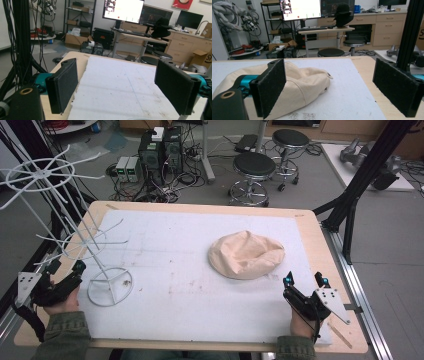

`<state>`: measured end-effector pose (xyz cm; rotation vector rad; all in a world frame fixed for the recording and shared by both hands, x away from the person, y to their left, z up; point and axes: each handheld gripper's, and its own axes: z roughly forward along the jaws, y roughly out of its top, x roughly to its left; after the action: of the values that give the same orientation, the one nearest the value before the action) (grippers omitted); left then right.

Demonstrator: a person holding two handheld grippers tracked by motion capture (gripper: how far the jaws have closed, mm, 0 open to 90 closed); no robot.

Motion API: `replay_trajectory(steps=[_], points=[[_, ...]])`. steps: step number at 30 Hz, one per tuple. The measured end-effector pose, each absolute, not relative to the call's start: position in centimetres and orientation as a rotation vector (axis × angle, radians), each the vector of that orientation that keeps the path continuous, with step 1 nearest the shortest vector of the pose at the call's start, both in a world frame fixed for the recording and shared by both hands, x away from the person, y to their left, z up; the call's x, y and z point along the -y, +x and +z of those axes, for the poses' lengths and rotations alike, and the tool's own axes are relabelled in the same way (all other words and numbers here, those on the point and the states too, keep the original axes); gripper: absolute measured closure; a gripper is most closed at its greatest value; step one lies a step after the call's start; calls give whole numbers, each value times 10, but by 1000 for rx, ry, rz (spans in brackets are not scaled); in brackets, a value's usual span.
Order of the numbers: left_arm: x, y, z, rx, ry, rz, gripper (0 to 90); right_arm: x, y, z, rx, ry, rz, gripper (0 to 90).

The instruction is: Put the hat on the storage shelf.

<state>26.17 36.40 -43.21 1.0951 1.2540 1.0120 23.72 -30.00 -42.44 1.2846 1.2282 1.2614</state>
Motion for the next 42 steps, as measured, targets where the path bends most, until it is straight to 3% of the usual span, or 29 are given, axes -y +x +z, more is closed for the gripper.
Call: replay_trajectory(steps=[26, 42], points=[[-364, 261, -432, -1250, 1088, 991, 192, 300, 237, -423, -1236, 1288, 1288, 106], [-366, 260, -431, -1250, 1083, 991, 192, 293, 254, -381, -1361, 1185, 1289, 106]])
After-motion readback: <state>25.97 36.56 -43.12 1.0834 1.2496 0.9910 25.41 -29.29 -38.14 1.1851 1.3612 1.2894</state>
